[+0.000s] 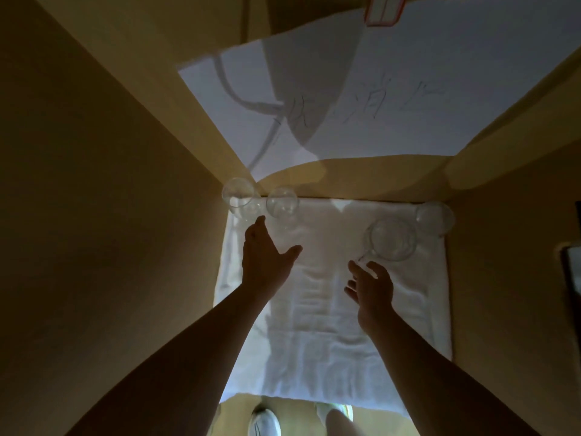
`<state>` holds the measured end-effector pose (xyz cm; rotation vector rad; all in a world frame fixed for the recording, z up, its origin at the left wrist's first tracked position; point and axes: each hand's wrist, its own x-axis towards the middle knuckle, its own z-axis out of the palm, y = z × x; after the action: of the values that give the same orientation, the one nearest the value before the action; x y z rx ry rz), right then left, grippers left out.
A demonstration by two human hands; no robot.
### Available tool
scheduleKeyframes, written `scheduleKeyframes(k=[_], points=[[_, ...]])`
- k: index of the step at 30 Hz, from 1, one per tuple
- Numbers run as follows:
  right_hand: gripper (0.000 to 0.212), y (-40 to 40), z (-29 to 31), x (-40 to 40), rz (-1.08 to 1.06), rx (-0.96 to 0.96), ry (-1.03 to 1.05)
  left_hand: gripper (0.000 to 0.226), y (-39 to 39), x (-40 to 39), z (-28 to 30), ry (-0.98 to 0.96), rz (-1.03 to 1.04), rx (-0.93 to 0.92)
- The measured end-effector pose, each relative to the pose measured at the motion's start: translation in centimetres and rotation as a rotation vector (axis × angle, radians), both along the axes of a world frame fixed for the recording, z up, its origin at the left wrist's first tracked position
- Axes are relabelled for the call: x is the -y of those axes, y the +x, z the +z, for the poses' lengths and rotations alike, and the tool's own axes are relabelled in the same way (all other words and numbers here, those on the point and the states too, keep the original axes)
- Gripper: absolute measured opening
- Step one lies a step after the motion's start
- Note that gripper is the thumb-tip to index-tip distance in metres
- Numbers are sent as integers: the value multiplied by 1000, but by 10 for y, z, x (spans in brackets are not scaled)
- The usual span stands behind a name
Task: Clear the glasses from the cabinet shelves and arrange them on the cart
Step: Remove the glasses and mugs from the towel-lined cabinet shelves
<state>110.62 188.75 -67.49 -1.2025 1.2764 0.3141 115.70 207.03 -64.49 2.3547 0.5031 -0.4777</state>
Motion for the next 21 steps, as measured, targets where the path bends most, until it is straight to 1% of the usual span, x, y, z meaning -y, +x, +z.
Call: scheduleKeyframes(k=[2,4,9,11,14,15,18,21], points=[[49,2,-5,-1,-92,66,108,109,9,2,-8,-22,58,-2],[44,5,-17,7,-120,106,170,108,18,16,-21,-51,116,16],[33,13,-32,10,-164,88,236,109,38,30,-39,-92,227,92],[31,14,-36,10,-149,68,212,108,44,32,-42,-108,261,123],[18,14,-42,13,-102,43,152,96,48,31,-46,-94,275,174],[17,12,-43,15,-99,30,132,92,48,31,-46,-90,279,184],[24,5,-48,22,-69,-4,53,86,43,30,-46,-82,278,214],[31,-4,-42,25,-50,-17,-1,87,27,25,-41,-89,261,178]])
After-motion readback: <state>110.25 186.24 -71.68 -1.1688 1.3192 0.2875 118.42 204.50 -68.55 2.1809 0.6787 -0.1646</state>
